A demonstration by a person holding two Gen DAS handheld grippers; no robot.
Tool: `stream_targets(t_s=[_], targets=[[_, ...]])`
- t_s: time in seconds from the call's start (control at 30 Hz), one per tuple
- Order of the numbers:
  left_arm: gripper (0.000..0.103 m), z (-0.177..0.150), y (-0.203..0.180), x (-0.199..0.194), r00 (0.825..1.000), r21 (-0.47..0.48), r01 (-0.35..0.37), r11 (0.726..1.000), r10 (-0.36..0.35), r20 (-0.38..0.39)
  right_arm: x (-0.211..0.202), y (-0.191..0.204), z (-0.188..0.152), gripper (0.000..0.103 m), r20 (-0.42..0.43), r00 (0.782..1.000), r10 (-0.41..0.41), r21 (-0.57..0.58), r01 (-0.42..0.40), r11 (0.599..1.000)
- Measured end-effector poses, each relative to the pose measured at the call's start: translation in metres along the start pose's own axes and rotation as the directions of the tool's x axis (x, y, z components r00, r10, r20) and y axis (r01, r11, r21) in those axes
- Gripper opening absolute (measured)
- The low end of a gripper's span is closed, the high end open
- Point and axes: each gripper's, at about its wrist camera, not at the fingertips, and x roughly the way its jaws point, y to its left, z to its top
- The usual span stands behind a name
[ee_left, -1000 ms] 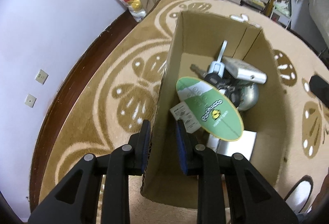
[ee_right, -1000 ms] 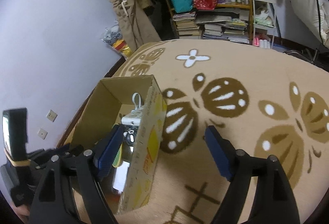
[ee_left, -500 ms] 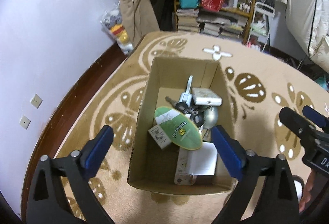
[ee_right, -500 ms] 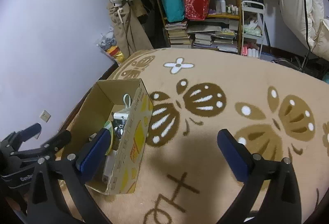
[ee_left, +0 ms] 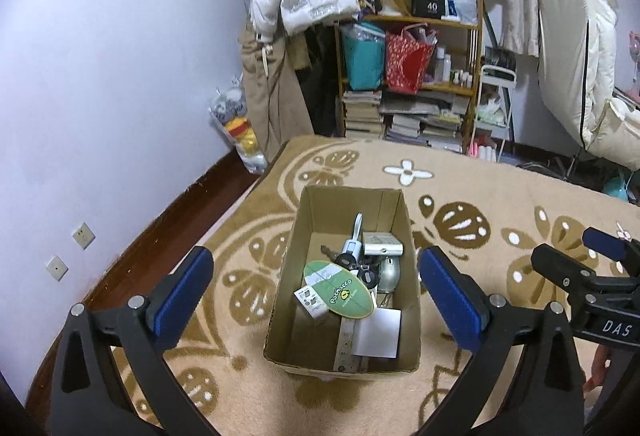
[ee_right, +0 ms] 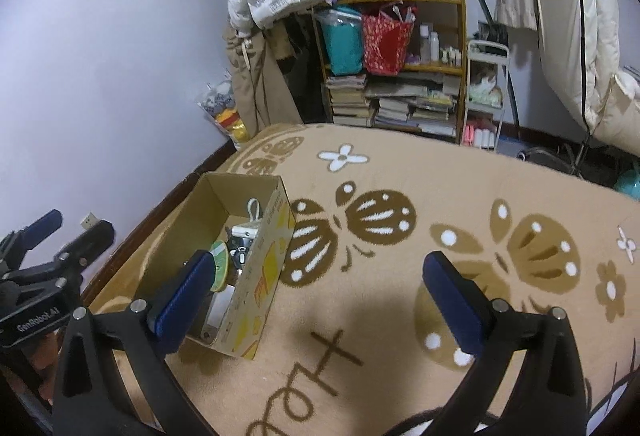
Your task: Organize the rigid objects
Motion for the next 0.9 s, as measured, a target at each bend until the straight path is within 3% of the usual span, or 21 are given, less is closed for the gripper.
stream_targets(t_s=[0.47,0.9], targets=[[0.102,-0.020,-0.007,-0.047,1.000,0.039,-0.004,0.999,0.003,0.031,-0.048,-0.004,-0.024,0.103,0.088,0.996,0.015,-0.009,-0.015,1.000],[0.102,-0.034,-0.009,-0.059,0.999,0.037,-0.004,0.999,0.002,0.037,-0.041,-0.014,-0.047,0.103,0.089,0.996,-0.010,0.020,0.008,1.000]])
